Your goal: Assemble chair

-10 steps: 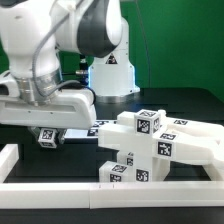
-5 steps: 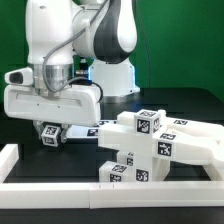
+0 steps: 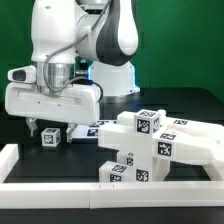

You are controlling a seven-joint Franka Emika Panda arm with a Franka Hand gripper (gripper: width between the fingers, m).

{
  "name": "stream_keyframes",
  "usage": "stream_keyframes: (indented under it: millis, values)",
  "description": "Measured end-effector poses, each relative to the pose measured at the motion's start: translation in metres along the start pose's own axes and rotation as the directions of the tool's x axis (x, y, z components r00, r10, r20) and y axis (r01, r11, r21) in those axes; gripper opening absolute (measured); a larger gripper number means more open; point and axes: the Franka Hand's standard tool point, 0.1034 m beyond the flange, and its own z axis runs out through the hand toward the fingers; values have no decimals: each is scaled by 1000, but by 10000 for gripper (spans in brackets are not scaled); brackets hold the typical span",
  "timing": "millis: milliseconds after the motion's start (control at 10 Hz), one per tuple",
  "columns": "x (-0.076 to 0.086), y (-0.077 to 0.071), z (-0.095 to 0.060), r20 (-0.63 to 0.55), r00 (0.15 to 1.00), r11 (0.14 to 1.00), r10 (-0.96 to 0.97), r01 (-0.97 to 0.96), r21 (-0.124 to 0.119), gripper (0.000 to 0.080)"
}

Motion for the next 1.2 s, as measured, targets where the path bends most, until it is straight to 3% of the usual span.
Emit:
stream_keyframes:
  millis: [100, 200, 400, 500, 700, 800, 900, 1200]
  values:
    - [0, 0, 0, 1, 1000, 1000, 0, 0, 0, 640]
    - [-3, -6, 1, 39, 999, 1000, 2, -3, 26, 640]
    - [10, -13, -13, 165, 986, 993, -30, 10, 116, 648]
    - [17, -13, -18, 275, 960, 989, -52, 12, 146, 649]
    - [38, -15, -23, 372, 922, 986, -107, 49, 162, 649]
    - [41, -11, -18, 458, 880, 983, -125, 48, 177, 649]
    - [52, -5, -9, 508, 852, 984, -127, 43, 175, 649]
    - [52, -12, -3, 702, 699, 982, -138, 3, 189, 649]
